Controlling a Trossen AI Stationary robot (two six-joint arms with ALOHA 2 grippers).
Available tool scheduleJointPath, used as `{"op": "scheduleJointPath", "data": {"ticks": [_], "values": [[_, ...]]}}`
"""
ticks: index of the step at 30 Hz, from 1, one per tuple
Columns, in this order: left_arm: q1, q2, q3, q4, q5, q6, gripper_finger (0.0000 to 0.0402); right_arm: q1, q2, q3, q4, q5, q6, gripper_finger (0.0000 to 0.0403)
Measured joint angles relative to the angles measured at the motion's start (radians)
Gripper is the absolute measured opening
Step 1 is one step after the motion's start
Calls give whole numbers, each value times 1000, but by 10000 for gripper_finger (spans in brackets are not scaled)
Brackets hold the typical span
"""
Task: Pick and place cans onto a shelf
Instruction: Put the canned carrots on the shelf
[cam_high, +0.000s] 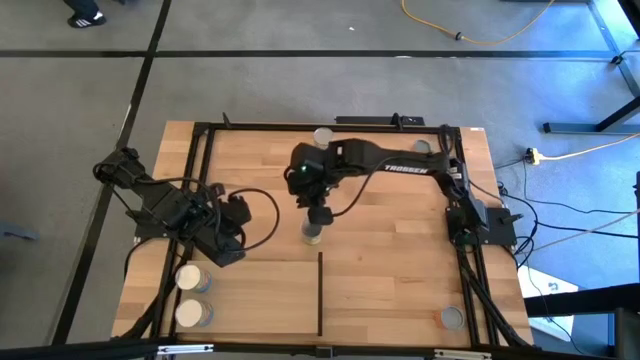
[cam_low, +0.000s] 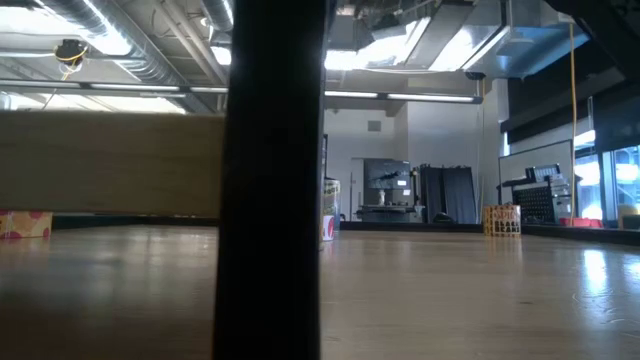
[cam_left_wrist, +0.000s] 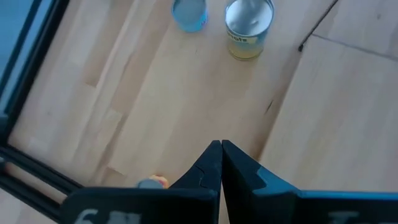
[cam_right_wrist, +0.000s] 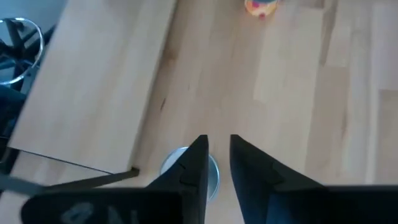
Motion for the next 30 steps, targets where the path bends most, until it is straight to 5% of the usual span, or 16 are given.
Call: {"op": "scheduleJointPath", "data": {"ticks": [4,21,30], "values": [[0,0,0,0,0,79,0,0,-4,122,-87,0,-23,56],[65,3,0,13,-4,268,54,0,-204,114,-310,9,-24,33],[142,24,-19,207,-51,742,60,0,-294,114,-436,110,-25,33]]}}
